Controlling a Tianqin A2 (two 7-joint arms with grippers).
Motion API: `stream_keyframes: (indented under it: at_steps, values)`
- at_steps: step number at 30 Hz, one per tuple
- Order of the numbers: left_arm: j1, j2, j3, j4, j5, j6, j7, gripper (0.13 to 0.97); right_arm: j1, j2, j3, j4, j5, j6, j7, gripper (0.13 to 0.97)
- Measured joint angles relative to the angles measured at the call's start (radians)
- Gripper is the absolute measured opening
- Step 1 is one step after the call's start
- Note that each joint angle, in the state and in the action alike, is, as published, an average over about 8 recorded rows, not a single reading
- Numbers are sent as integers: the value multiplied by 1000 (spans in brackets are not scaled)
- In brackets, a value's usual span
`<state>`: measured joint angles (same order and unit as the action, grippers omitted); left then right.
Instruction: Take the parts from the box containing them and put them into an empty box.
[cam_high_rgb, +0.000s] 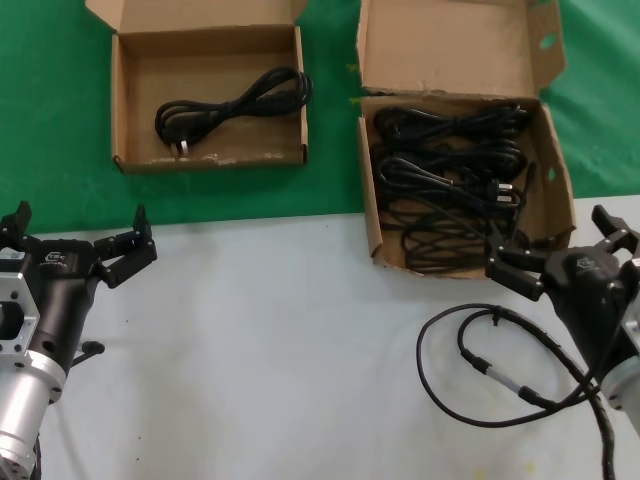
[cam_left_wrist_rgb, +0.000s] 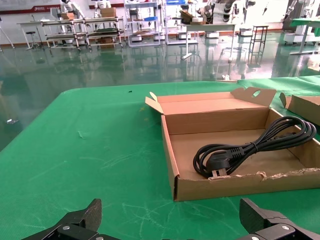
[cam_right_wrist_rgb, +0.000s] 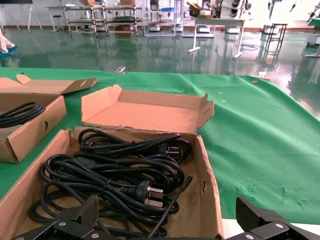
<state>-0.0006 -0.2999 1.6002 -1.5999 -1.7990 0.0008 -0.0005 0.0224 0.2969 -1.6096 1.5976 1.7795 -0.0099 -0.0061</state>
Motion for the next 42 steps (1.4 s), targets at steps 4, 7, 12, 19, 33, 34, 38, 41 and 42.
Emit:
stream_keyframes:
  at_steps: [4,7,12,19,33,34,38,41,42]
  values:
    - [0,0,0,0,0,0,0,966,0,0,0,0,0,0,0,966]
    - [0,0,0,0,0,0,0,966,0,0,0,0,0,0,0,966]
    - [0,0,0,0,0,0,0,966,0,0,0,0,0,0,0,966]
    - [0,0,0,0,0,0,0,966,0,0,0,0,0,0,0,966]
    - [0,0,0,0,0,0,0,966,0,0,0,0,0,0,0,966]
    - [0,0,0,0,0,0,0,966,0,0,0,0,0,0,0,966]
    - [0,0,0,0,0,0,0,966,0,0,0,0,0,0,0,966]
    - [0,0,0,0,0,0,0,966,0,0,0,0,0,0,0,966]
    - [0,0,0,0,0,0,0,966,0,0,0,0,0,0,0,966]
